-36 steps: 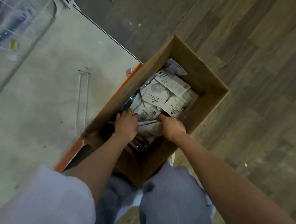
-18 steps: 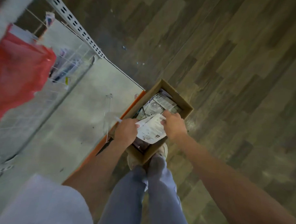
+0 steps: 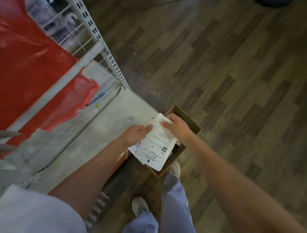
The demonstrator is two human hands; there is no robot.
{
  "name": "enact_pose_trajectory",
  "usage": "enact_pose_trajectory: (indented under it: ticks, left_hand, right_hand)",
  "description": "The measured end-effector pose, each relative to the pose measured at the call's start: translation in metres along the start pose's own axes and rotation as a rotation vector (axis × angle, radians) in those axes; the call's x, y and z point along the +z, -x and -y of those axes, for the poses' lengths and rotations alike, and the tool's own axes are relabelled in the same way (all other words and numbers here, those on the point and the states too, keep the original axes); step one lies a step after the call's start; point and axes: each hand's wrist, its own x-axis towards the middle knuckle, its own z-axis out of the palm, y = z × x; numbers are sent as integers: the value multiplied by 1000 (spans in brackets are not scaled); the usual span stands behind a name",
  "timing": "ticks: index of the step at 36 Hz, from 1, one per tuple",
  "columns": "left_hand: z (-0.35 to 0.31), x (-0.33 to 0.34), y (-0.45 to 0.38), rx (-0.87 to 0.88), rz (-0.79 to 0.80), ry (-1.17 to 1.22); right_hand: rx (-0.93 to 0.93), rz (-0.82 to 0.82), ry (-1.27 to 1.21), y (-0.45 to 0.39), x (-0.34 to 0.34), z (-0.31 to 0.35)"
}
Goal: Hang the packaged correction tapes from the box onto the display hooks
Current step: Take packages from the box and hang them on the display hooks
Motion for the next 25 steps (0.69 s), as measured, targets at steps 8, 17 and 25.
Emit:
enact_pose_trajectory:
  ticks: [8, 17, 25]
  left_hand:
    - [7, -26, 94, 88, -61, 117]
    - [-8, -70, 214, 276, 10, 451]
    - [-1, -106, 285, 556, 141, 610]
  right_hand:
    - [-13, -37, -69, 68, 31, 60]
    - [-63, -33, -251, 134, 38, 120]
    - [79, 16, -574, 188, 53, 173]
